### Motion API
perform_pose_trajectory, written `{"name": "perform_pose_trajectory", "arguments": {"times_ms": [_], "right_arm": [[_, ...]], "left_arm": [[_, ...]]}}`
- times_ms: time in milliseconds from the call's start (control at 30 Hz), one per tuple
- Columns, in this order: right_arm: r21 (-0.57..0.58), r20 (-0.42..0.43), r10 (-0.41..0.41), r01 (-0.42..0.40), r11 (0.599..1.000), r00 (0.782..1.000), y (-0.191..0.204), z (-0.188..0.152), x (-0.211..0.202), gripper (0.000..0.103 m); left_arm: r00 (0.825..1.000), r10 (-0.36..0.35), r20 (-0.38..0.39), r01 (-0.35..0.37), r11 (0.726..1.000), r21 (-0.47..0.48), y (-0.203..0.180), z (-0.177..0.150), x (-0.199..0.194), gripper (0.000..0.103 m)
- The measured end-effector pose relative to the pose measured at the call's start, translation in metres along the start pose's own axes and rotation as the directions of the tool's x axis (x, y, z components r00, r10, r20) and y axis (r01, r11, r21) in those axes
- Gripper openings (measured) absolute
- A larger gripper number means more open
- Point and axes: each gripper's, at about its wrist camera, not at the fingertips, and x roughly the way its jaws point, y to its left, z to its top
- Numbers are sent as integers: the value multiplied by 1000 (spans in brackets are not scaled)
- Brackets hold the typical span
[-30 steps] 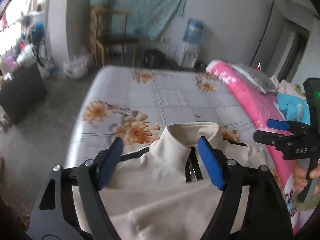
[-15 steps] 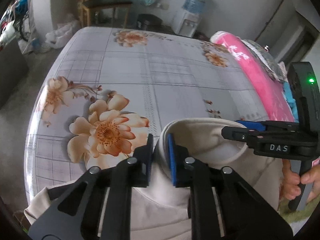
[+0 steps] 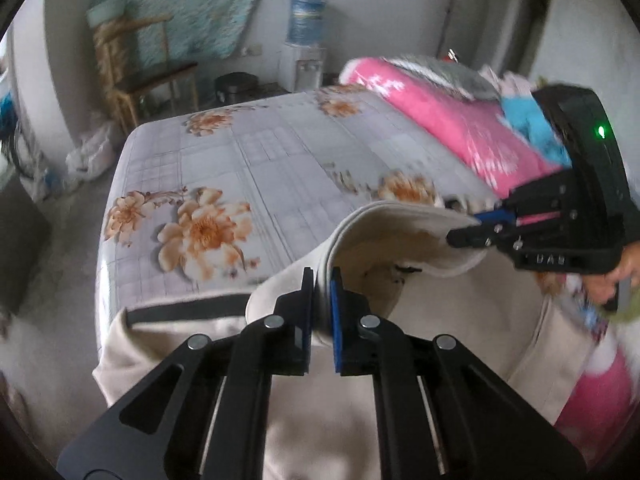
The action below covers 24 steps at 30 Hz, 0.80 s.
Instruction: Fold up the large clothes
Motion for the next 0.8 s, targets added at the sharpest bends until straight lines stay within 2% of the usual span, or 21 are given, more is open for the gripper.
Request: {"name": "perform_pose_trajectory", "arguments": {"times_ms": [100, 200, 300, 367, 400, 433, 567, 667, 733, 800], "right_arm": [[-55, -27, -51, 50, 997, 998, 10, -25, 11, 10], [-100, -54, -92, 87, 991, 994, 14, -41, 31, 10], [-167, -32, -124, 117, 979, 992, 23, -51, 32, 15], [-189, -29, -136, 128, 974, 990, 25, -53, 26, 28], [-190, -37, -133, 124, 974, 990, 23, -55, 18, 45], [-185, -37, -112, 103, 977, 993, 21, -56, 9, 49], [-144, 28, -27, 31, 989, 999, 9, -56, -31, 49], [-54, 100, 86, -81, 995, 991, -1, -41, -47, 49], [-13, 120, 149, -148, 989, 982, 2, -27, -39, 36], [-14, 96, 167, -166, 986, 981, 13, -19, -19, 31]], "left_arm": [[999, 28, -36, -26, 998, 55, -10, -25, 5, 7], [991, 51, -123, -43, 997, 71, -14, -50, 28, 9], [982, 80, -173, -65, 993, 95, -15, -69, 42, 11], [986, 59, -156, -46, 995, 84, -12, -71, 29, 21], [990, 38, -137, -28, 997, 74, -9, -72, 19, 28], [993, 21, -112, -13, 998, 68, -8, -73, 8, 32], [998, -59, -2, 59, 997, 51, 0, -71, -34, 33], [995, -86, 55, 86, 996, 14, 1, -56, -40, 33], [996, -82, 47, 83, 996, -14, -1, -46, -26, 32], [997, -70, 19, 71, 997, -35, -7, -40, -5, 26]]}}
